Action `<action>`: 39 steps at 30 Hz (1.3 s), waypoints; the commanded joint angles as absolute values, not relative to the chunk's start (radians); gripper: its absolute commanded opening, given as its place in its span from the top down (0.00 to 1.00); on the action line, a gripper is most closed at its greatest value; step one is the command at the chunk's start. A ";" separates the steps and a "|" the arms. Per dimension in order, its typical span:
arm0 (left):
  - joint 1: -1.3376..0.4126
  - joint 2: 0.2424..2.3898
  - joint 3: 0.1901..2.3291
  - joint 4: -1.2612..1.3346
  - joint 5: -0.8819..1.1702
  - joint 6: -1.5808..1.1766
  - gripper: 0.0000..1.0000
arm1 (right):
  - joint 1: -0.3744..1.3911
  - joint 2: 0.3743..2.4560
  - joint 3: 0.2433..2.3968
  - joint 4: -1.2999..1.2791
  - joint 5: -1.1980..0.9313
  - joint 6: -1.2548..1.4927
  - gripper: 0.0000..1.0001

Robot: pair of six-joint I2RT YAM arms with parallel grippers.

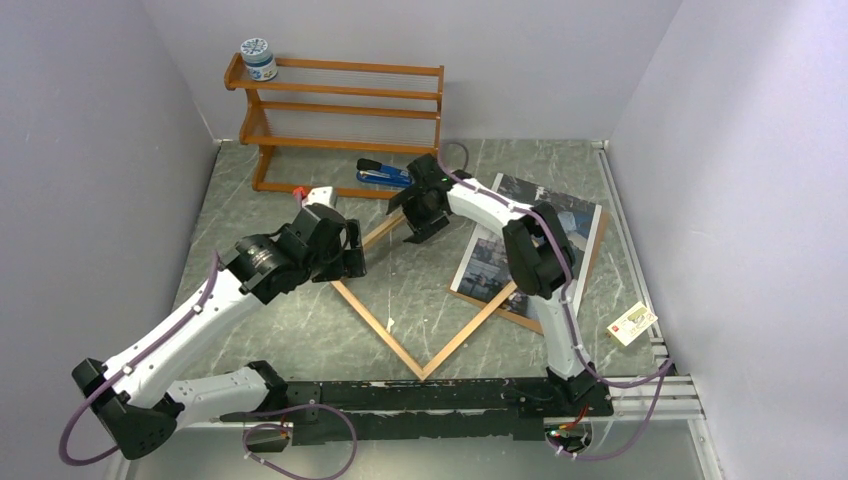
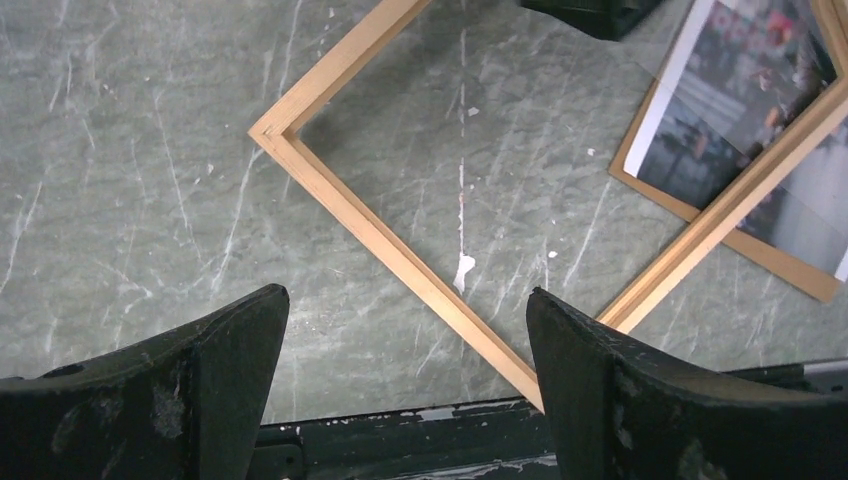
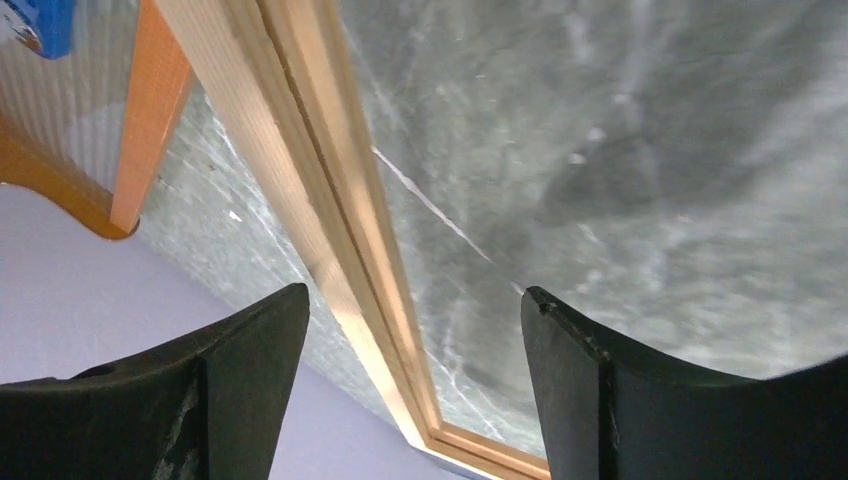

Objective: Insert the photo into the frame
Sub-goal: Turn over the photo frame at the center of the board, then adjust the photo frame at the center of the board.

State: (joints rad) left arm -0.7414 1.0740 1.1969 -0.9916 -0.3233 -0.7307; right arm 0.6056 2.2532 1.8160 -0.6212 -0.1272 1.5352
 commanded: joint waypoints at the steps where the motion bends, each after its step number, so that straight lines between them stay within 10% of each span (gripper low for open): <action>1: -0.720 1.072 1.149 -0.962 -0.383 -0.837 0.06 | 0.566 2.046 1.714 -0.595 -0.066 1.439 0.17; 10: -0.633 1.145 0.981 -0.846 -0.321 -0.935 0.06 | 0.442 1.725 1.432 -0.483 0.113 0.903 0.16; 19: -0.562 1.138 0.748 -0.527 -0.237 -0.905 0.06 | 0.330 1.879 1.533 -0.640 0.192 0.152 0.19; 39: -0.418 1.319 0.698 -0.300 -0.010 -0.835 0.14 | 0.308 2.024 1.534 -0.630 0.079 -0.138 0.25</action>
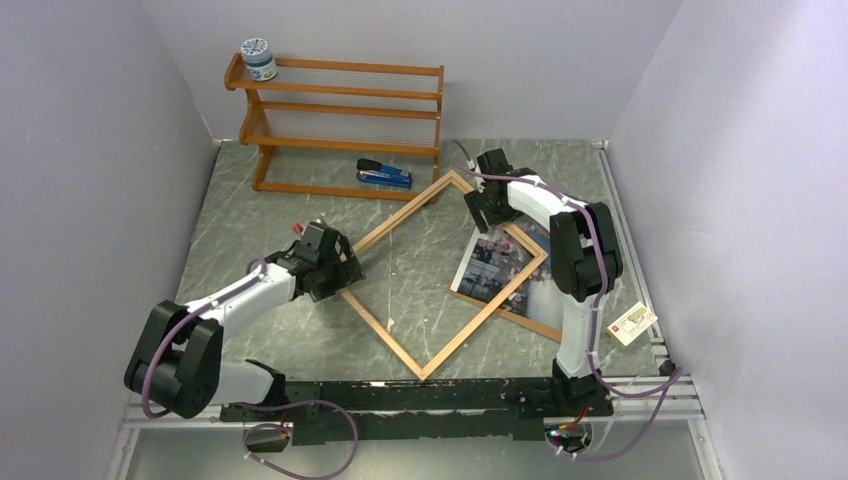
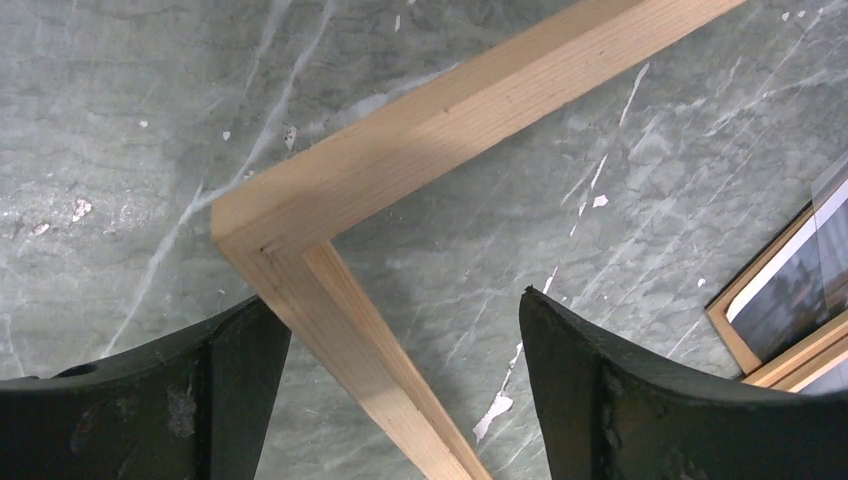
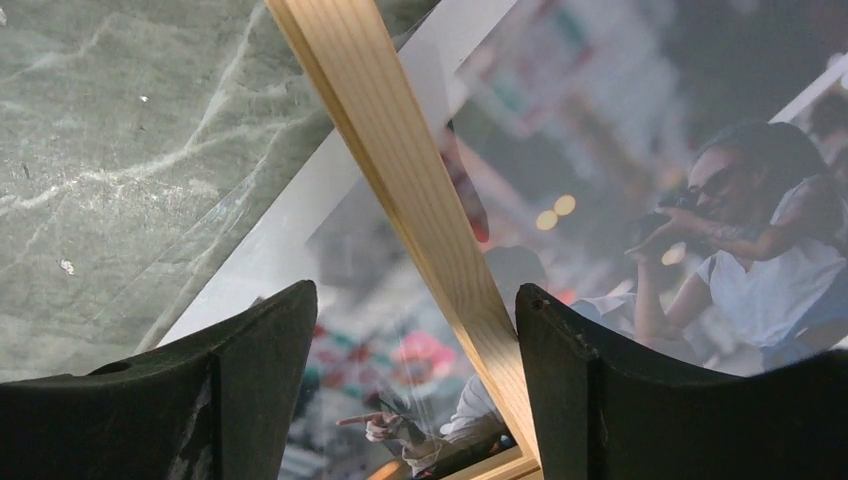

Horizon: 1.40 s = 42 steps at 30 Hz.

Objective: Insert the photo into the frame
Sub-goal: Adjust the photo frame at the center of the board.

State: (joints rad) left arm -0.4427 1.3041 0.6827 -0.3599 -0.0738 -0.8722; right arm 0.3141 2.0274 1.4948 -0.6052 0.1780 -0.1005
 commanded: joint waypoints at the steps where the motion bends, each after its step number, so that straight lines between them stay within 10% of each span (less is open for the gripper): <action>1: -0.410 1.322 0.706 -0.298 0.011 -0.830 0.14 | 0.306 2.031 1.545 -0.651 0.058 -0.132 0.27; 29: -0.109 1.479 0.928 -0.403 0.230 -0.629 0.18 | 0.444 1.646 1.057 -0.495 -0.361 0.437 0.35; 42: 0.031 1.704 1.092 -0.474 0.258 -0.558 0.16 | 0.569 1.744 1.155 -0.473 -0.334 0.527 0.31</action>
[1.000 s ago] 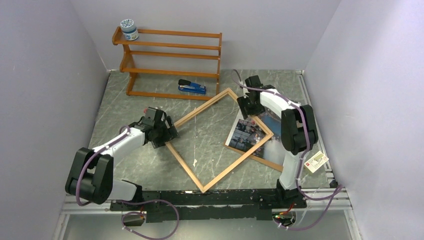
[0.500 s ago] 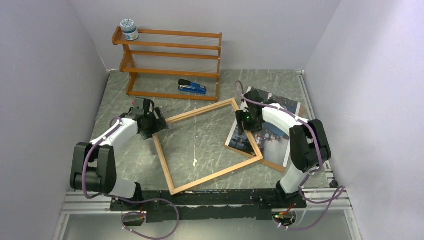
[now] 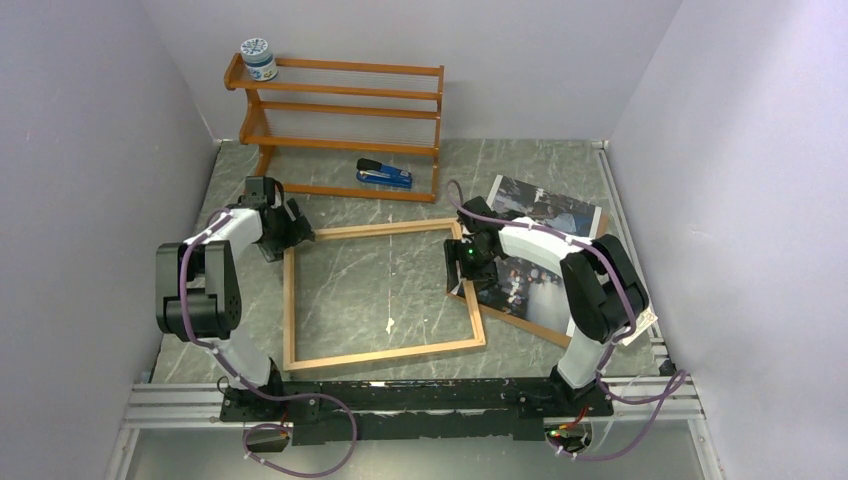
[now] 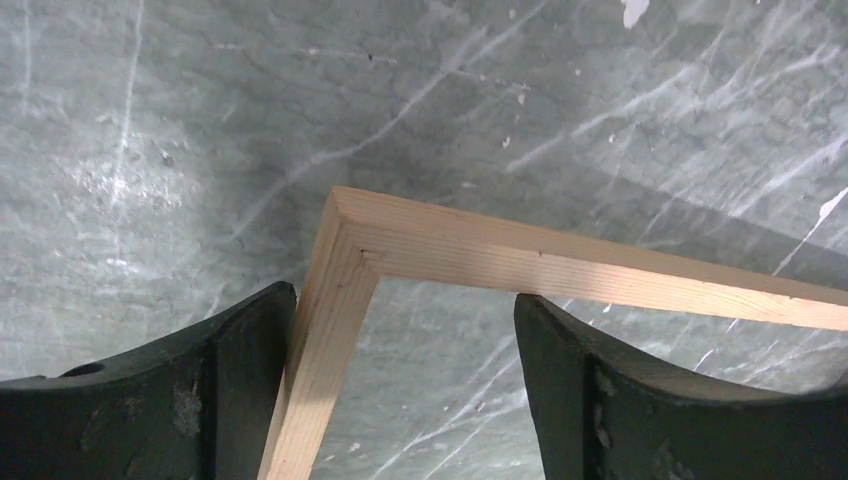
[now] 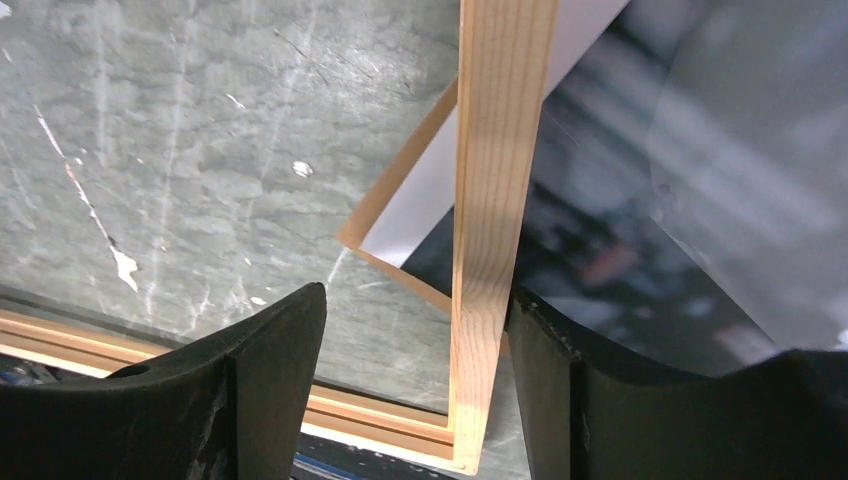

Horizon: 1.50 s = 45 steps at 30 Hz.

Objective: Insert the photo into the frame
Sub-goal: Adjust the photo frame at the center of the board.

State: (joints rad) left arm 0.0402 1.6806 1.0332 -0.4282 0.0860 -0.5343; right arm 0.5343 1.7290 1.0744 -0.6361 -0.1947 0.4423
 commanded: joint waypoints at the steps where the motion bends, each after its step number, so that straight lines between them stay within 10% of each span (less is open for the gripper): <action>1: 0.033 1.711 1.106 -0.484 0.242 -0.551 0.15 | 0.570 1.743 1.167 -0.494 -0.297 0.524 0.29; 19: 0.037 1.684 1.269 -0.674 0.002 -0.457 0.08 | 0.302 1.572 1.196 -0.544 0.020 0.513 0.18; 32: 0.030 1.522 1.208 -0.541 0.371 -0.478 0.12 | -0.223 1.630 1.220 -0.459 -0.035 0.705 0.24; 45: -0.108 1.550 1.150 -0.390 0.520 -0.527 0.12 | -0.317 1.919 1.489 -0.473 0.193 0.457 0.20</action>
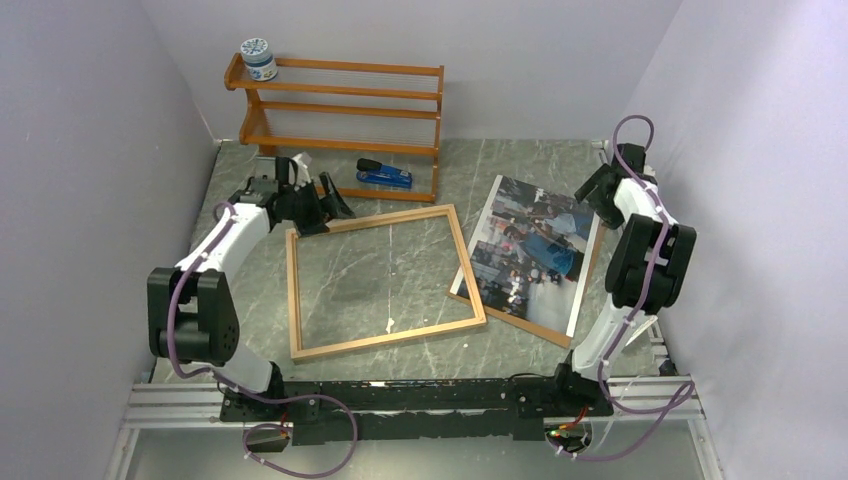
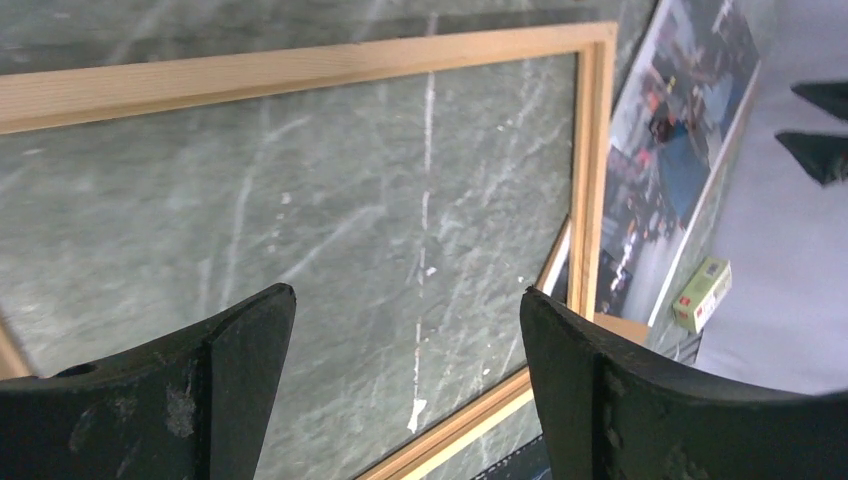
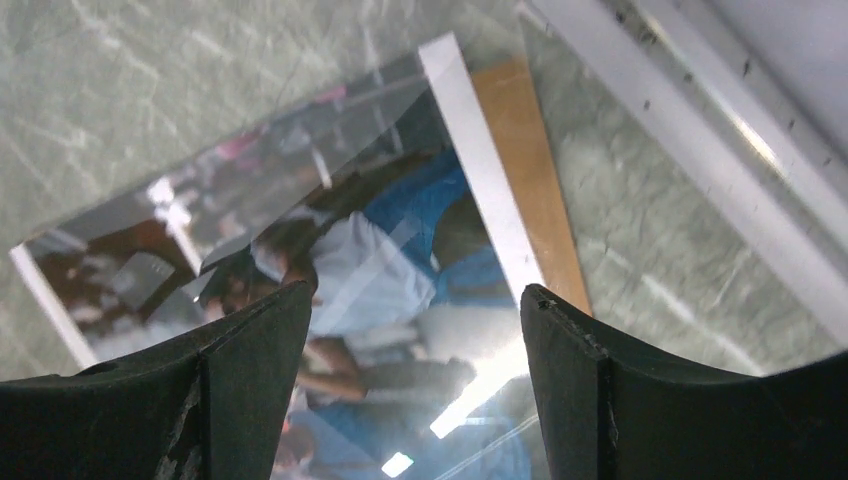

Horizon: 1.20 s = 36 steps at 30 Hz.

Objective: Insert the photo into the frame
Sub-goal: Adjust the photo frame at the center of the board, then pick up the photo frame item at the center of the board.

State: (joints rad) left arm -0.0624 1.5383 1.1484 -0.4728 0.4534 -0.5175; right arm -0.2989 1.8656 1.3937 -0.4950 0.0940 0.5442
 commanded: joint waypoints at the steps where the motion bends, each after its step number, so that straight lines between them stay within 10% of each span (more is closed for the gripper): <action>1: -0.121 1.559 1.154 -0.377 0.523 -0.527 0.12 | -0.322 1.943 1.509 -0.477 0.200 0.449 0.19; 36: -0.674 2.310 1.977 -0.230 0.800 -0.619 0.31 | -0.439 2.233 1.652 -0.347 -0.126 0.348 0.23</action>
State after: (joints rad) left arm -0.6533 2.2436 1.9434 -0.3511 0.6800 -0.5274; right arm -0.4110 2.2204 1.6817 -0.4019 -0.0700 0.3176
